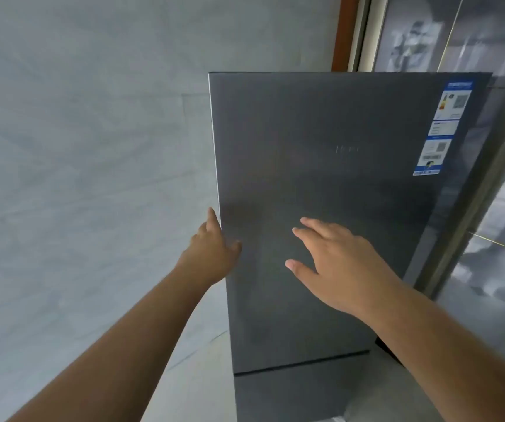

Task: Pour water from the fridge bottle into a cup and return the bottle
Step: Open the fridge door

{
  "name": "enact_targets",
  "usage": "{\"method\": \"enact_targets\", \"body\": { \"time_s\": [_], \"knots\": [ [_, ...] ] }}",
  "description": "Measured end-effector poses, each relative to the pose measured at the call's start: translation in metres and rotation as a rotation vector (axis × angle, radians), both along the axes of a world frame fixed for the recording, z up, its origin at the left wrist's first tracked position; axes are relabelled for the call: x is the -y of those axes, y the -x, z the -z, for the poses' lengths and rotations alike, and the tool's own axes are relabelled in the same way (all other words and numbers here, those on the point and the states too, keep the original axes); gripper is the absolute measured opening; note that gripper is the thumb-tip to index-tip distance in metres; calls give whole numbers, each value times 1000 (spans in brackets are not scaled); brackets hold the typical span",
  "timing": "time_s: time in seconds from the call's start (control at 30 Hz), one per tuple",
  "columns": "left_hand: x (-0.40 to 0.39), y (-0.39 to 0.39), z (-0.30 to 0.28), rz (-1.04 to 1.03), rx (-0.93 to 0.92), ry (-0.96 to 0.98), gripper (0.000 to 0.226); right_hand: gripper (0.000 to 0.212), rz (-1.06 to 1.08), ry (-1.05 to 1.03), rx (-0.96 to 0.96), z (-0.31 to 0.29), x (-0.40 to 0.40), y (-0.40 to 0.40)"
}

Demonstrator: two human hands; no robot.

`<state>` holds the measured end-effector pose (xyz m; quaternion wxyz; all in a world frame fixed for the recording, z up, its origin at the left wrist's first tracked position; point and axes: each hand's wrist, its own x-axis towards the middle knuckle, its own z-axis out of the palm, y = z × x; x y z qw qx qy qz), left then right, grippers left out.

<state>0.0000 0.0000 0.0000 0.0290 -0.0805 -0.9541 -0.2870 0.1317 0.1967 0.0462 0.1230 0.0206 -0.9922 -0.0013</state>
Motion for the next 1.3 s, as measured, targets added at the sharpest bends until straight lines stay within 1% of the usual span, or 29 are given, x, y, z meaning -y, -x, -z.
{"method": "enact_targets", "body": {
  "time_s": [0.07, 0.1, 0.17, 0.2, 0.3, 0.4, 0.47, 0.53, 0.63, 0.77, 0.93, 1.07, 1.17, 1.23, 1.27, 1.3],
  "knots": [
    [4, 14, 0, 31, 23, -129, 88, 68, 5, -2, 10, -3, 8, 10],
    [5, 22, 1, 56, 37, -194, 78, 68, 6, -24, 4, -5, 11, 14],
    [9, 37, 2, 117, 82, -346, 52, 68, 24, -49, 18, -11, 19, 24],
    [10, 43, 2, 135, 107, -392, 49, 68, 27, -59, 9, -15, 25, 28],
    [13, 60, 3, 184, 100, -474, 57, 67, 49, -92, -6, -25, 42, 41],
    [13, 65, 5, 137, 38, -471, 53, 66, 67, -110, -45, -32, 58, 52],
    [13, 69, 10, 140, 4, -406, 52, 66, 90, -111, -65, -34, 68, 59],
    [13, 74, 10, 161, -16, -370, 48, 66, 115, -118, -75, -35, 78, 64],
    [15, 78, 12, 191, -53, -388, 45, 66, 125, -127, -71, -36, 92, 68],
    [22, 83, 19, 263, -133, -368, 34, 59, 125, -153, -94, -37, 112, 71],
    [28, 91, 22, 333, -160, -353, 24, 55, 110, -175, -141, -48, 140, 78],
    [32, 88, 23, 391, -180, -384, 12, 55, 98, -184, -141, -53, 153, 86],
    [36, 68, 33, 509, -188, -364, 19, 57, 109, -198, -105, -51, 159, 87],
    [36, 50, 46, 529, -365, -303, 35, 57, 132, -220, -76, -52, 158, 87],
    [35, 41, 52, 501, -481, -253, 49, 55, 147, -207, -30, -52, 158, 86],
    [33, 33, 57, 482, -528, -215, 63, 53, 166, -177, 41, -55, 159, 85]
  ]
}}
